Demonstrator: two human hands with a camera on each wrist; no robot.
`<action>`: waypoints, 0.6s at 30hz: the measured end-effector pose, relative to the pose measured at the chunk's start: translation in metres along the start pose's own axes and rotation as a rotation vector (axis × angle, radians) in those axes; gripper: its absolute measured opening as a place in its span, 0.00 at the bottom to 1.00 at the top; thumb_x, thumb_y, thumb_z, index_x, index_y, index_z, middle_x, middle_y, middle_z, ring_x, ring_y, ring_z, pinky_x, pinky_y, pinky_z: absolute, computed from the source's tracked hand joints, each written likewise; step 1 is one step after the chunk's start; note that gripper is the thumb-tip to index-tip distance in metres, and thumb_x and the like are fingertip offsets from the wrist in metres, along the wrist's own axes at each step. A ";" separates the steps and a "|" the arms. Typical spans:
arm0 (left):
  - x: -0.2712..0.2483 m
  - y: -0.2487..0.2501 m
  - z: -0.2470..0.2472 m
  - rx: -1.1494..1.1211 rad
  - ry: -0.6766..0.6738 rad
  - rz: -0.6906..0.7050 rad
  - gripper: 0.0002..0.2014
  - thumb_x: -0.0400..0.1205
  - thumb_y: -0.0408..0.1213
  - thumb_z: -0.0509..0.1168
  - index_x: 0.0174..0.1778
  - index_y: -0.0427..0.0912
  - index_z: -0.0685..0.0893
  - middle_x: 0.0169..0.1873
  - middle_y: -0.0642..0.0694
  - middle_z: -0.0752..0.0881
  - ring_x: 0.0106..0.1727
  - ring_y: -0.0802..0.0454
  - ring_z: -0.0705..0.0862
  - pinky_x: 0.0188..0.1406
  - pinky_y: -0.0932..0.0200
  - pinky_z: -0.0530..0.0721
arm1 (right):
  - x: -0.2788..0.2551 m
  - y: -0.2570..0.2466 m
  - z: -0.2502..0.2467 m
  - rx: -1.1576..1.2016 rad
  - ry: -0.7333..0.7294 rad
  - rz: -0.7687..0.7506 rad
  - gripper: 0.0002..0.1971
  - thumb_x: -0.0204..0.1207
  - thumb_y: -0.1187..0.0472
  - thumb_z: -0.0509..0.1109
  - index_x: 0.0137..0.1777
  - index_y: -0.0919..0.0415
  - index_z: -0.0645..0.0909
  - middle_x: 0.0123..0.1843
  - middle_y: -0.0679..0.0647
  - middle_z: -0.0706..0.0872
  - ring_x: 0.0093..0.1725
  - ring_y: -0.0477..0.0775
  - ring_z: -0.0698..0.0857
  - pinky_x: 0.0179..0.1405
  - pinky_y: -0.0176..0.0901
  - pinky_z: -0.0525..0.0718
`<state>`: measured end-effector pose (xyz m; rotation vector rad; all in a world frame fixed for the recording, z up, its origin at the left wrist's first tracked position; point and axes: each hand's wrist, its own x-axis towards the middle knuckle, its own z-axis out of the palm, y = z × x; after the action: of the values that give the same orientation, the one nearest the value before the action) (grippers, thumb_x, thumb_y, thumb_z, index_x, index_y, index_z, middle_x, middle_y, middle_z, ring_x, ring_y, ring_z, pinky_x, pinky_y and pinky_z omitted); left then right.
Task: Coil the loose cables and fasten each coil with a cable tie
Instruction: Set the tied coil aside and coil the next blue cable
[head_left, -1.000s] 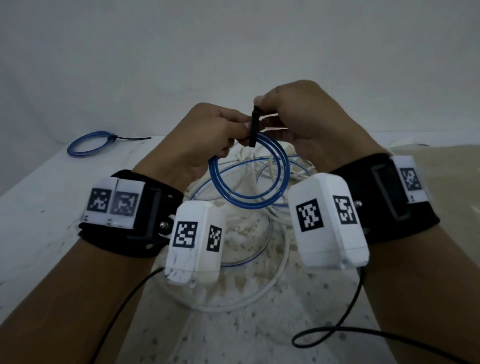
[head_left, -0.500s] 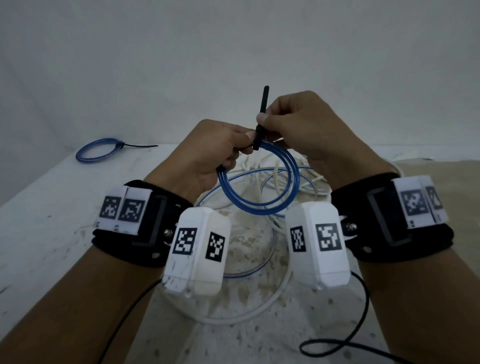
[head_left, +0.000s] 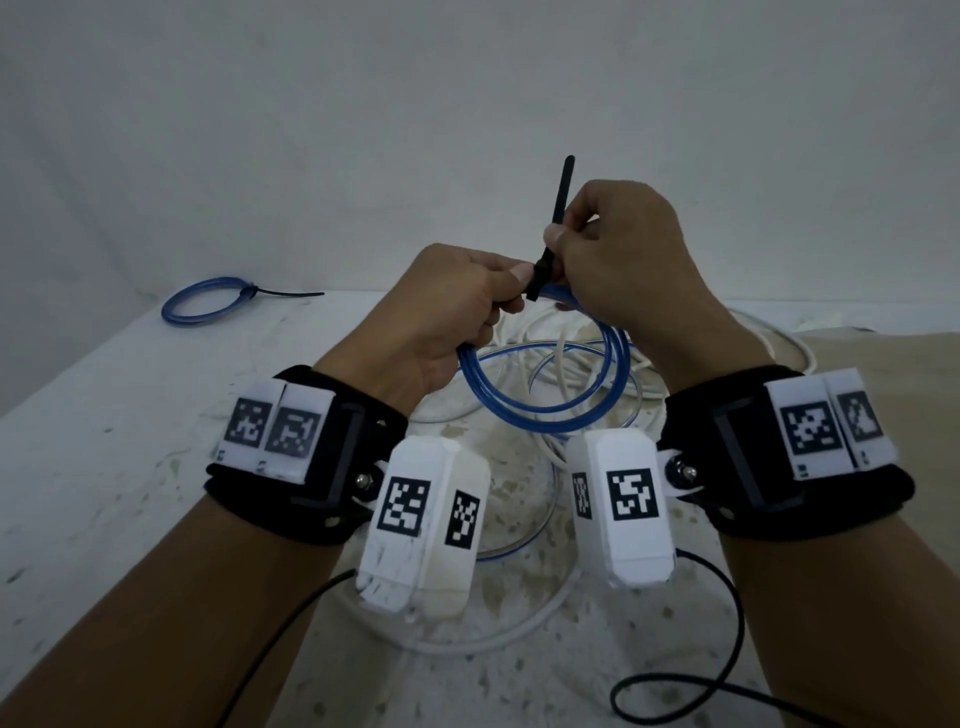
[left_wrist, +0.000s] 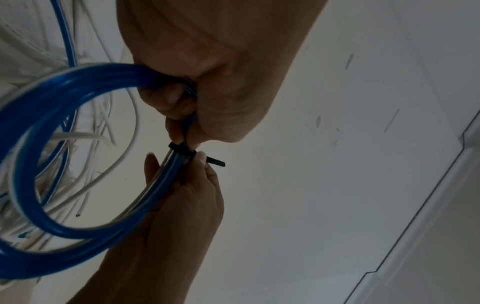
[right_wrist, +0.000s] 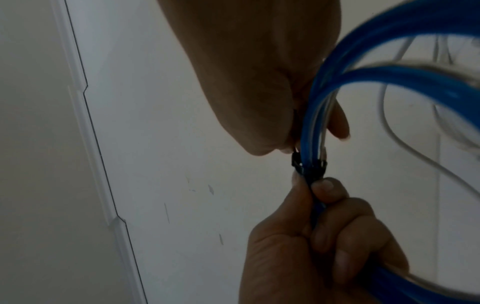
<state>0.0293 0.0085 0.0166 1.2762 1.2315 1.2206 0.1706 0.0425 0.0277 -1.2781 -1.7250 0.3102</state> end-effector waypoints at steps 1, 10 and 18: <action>0.000 0.000 0.000 -0.005 -0.001 0.011 0.06 0.84 0.29 0.66 0.46 0.33 0.88 0.27 0.45 0.80 0.21 0.59 0.66 0.16 0.68 0.65 | 0.000 0.000 0.000 0.026 0.006 0.011 0.07 0.80 0.58 0.70 0.41 0.58 0.80 0.43 0.58 0.88 0.45 0.62 0.89 0.47 0.62 0.88; -0.005 0.005 -0.005 0.276 0.003 0.383 0.07 0.84 0.30 0.66 0.51 0.38 0.90 0.30 0.48 0.86 0.23 0.68 0.79 0.27 0.79 0.71 | -0.005 -0.006 -0.005 0.321 0.032 0.077 0.07 0.82 0.63 0.70 0.43 0.63 0.79 0.36 0.59 0.87 0.31 0.53 0.90 0.25 0.52 0.89; -0.003 0.002 -0.006 0.283 -0.021 0.468 0.09 0.83 0.30 0.67 0.55 0.41 0.91 0.33 0.56 0.90 0.35 0.65 0.85 0.35 0.74 0.80 | -0.007 -0.005 -0.010 0.508 -0.089 0.194 0.07 0.83 0.62 0.70 0.47 0.66 0.83 0.35 0.56 0.87 0.26 0.47 0.87 0.27 0.41 0.85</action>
<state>0.0232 0.0053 0.0190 1.8564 1.1543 1.3837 0.1754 0.0310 0.0325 -1.0617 -1.4650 0.8701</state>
